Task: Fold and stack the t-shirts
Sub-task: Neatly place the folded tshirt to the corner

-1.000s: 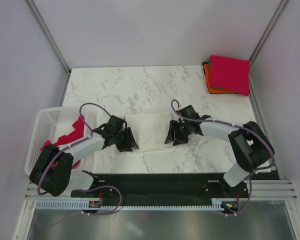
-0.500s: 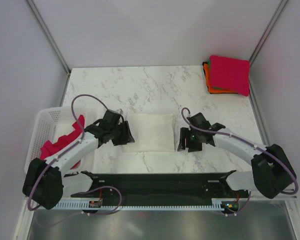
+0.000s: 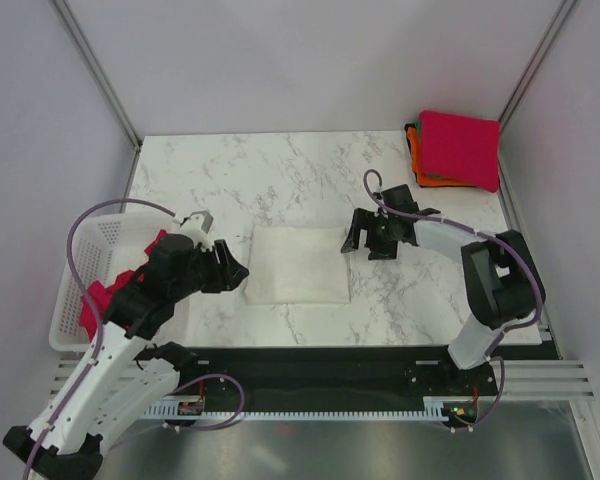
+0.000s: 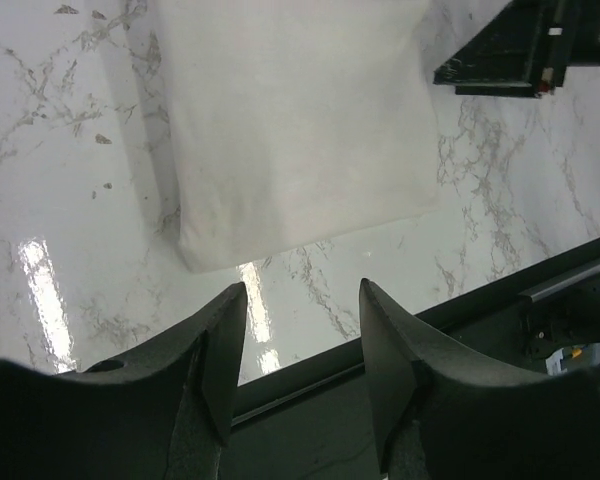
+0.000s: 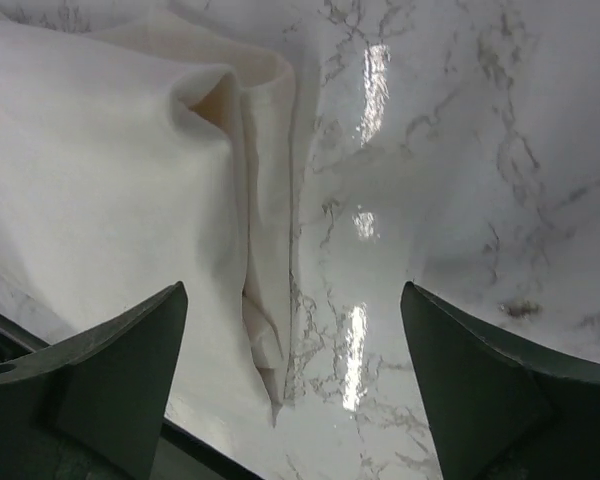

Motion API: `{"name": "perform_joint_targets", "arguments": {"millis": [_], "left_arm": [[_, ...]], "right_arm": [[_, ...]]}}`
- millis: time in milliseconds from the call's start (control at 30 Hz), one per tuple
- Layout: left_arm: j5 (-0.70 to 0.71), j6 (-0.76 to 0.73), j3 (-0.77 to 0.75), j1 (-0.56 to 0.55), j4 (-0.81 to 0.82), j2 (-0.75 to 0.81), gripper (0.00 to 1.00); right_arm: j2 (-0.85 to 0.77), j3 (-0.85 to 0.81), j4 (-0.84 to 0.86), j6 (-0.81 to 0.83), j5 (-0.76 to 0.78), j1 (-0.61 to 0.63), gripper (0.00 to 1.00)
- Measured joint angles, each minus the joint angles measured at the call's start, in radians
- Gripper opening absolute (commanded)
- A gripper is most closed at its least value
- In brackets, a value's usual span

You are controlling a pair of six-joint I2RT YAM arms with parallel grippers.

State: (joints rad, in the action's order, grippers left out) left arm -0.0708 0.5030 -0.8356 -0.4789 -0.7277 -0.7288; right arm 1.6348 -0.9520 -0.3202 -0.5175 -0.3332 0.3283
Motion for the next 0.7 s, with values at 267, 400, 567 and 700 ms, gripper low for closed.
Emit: {"name": "perform_joint_targets", "arguments": {"millis": [267,400,567,700], "left_arm": [[0.035,0.000,0.085,0.000,-0.002,0.248,0.59],[0.079,0.000,0.088,0.000,0.001,0.305,0.60],[0.112,0.000,0.090,0.000,0.002,0.299,0.60],[0.122,0.000,0.089,0.000,0.002,0.268,0.60]], "right_arm": [[0.245,-0.165,0.138,-0.009,-0.136,-0.002,0.80],[0.293,-0.174,0.216,-0.025,-0.192,-0.005,0.59],[0.333,-0.171,0.262,-0.024,-0.246,-0.008,0.25],[0.360,-0.168,0.275,-0.029,-0.296,-0.010,0.00]]}}
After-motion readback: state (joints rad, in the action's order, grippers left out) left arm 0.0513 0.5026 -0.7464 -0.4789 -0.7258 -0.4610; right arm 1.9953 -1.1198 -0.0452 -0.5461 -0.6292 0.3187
